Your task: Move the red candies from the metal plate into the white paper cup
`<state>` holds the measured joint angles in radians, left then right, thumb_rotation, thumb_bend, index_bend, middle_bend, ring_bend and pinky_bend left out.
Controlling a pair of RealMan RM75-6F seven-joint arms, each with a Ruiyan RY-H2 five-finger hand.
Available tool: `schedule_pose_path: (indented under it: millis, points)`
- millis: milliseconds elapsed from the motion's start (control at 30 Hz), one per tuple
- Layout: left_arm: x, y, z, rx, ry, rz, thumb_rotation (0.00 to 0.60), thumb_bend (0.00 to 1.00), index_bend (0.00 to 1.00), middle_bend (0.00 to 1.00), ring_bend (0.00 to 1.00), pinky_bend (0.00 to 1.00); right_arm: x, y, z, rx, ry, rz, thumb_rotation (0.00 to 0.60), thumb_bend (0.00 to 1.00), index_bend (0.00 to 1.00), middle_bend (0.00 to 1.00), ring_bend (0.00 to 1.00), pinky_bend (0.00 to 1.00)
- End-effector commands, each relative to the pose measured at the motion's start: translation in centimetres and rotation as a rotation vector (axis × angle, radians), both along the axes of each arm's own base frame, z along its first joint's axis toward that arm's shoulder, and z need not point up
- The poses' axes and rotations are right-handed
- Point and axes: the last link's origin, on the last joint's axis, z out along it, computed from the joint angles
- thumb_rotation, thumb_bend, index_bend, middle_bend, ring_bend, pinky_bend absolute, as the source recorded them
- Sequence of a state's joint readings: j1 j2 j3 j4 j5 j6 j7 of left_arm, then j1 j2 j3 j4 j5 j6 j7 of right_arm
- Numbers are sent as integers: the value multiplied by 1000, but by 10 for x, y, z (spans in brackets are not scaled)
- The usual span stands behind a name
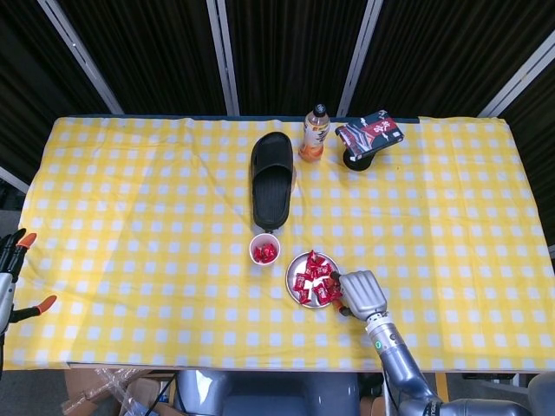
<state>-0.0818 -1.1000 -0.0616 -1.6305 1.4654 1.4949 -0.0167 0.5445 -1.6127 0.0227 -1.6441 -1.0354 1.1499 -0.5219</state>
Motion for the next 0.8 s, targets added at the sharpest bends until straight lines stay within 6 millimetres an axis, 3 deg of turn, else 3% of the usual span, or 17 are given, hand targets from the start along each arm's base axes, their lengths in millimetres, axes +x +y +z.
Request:
schedule_pose_path:
  millis: [33, 367, 800]
  points:
    - [0, 0, 0, 0, 0, 0, 600, 38, 16, 0, 0, 0, 0, 0, -1, 2, -4, 0, 600, 479, 482, 818, 891, 846]
    - [0, 0, 0, 0, 0, 2, 600, 38, 17, 0, 0, 0, 4, -1, 1, -2, -28, 2, 600, 533, 511, 818, 891, 846]
    - [0, 1, 0, 2, -3, 1, 600, 38, 17, 0, 0, 0, 31, -7, 19, -46, -104, 59, 600, 538, 519, 818, 891, 846]
